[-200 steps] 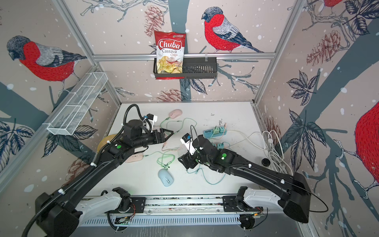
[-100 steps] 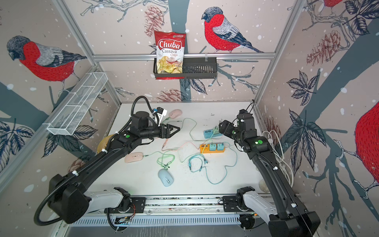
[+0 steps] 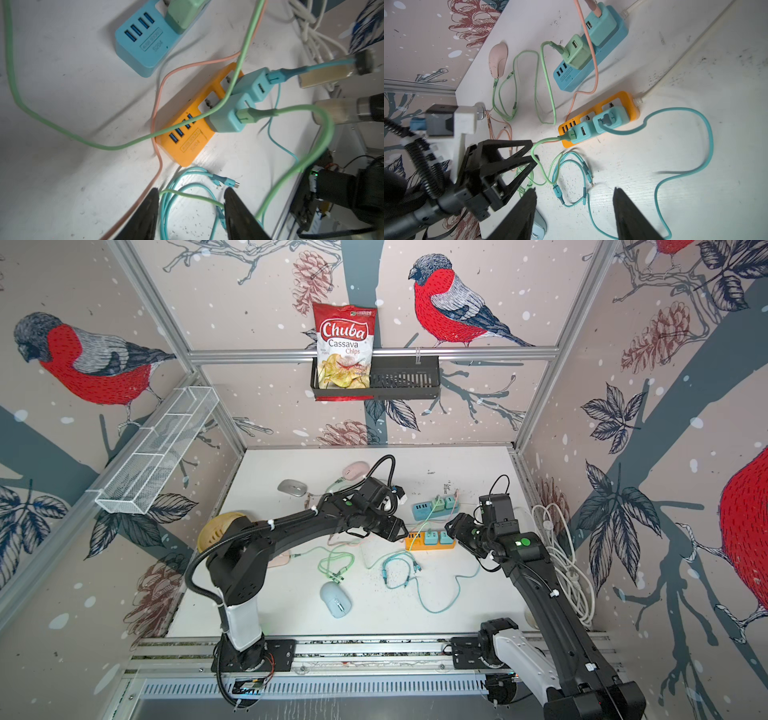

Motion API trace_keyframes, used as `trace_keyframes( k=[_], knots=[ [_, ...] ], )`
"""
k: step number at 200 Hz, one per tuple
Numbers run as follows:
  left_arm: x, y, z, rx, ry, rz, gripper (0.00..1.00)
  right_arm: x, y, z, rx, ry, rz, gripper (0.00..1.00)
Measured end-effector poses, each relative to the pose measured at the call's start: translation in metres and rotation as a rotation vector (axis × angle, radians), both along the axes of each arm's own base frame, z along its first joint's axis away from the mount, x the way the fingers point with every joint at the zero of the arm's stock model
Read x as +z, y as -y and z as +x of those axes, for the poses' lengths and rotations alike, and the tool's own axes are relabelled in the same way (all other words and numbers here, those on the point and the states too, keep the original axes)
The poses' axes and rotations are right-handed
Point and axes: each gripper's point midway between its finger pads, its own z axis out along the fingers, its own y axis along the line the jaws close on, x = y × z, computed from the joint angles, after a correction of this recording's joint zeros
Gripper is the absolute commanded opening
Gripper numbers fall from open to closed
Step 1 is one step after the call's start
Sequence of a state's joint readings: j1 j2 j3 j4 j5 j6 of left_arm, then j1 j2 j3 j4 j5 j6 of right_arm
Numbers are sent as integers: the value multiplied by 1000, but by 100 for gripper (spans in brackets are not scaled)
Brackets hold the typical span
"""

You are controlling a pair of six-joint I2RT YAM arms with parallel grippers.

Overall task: Unplug the wireless mouse
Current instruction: Adjust the socket at the center of the board.

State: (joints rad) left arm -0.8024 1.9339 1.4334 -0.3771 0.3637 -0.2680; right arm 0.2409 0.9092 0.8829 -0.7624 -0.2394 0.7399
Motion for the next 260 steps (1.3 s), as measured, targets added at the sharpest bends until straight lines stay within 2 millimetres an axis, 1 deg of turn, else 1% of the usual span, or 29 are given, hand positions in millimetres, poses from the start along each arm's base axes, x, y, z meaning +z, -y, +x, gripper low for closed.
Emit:
trace_keyframes(
  k=[8,26,45,52,61,79,92,104,117,133,146,163,179,208,225,250,260],
  knots=[
    [-6,4,0,-14,-5,14,59,-1,1,-1,-3,3,-5,64],
    [-15,7,0,-42,-11,36,59,0,2,-1,5,10,-13,65],
    [-16,5,0,-74,9,60,61,-3,1,-1,30,23,-32,65],
    [-13,4,3,-83,34,68,62,-5,1,0,42,27,-41,66],
    [-5,2,6,-102,86,75,68,-6,1,1,57,36,-51,66],
    [15,-5,4,-202,231,69,72,-8,0,4,82,50,-69,67],
    [27,-7,-2,-319,357,63,72,-7,0,9,97,73,-82,67],
    [29,-6,-8,-442,449,63,71,-4,1,14,109,91,-93,67],
    [26,-4,-14,-591,543,62,71,0,3,19,118,112,-105,67],
    [22,-1,-22,-749,639,47,76,6,4,24,130,140,-115,67],
    [17,3,-23,-828,694,33,76,10,5,27,136,160,-122,67],
    [9,14,-20,-905,734,19,74,13,8,29,144,178,-128,67],
    [5,24,-19,-956,758,0,72,16,11,29,138,191,-125,67],
    [-1,39,-28,-1030,762,-43,69,15,16,29,133,204,-123,67],
    [-8,41,-28,-1049,745,-43,64,13,17,28,130,200,-116,67],
    [-17,42,-27,-1054,722,-40,63,14,18,29,131,200,-108,67],
    [-21,42,-26,-1052,714,-32,67,14,19,29,130,200,-105,67]
  ],
)
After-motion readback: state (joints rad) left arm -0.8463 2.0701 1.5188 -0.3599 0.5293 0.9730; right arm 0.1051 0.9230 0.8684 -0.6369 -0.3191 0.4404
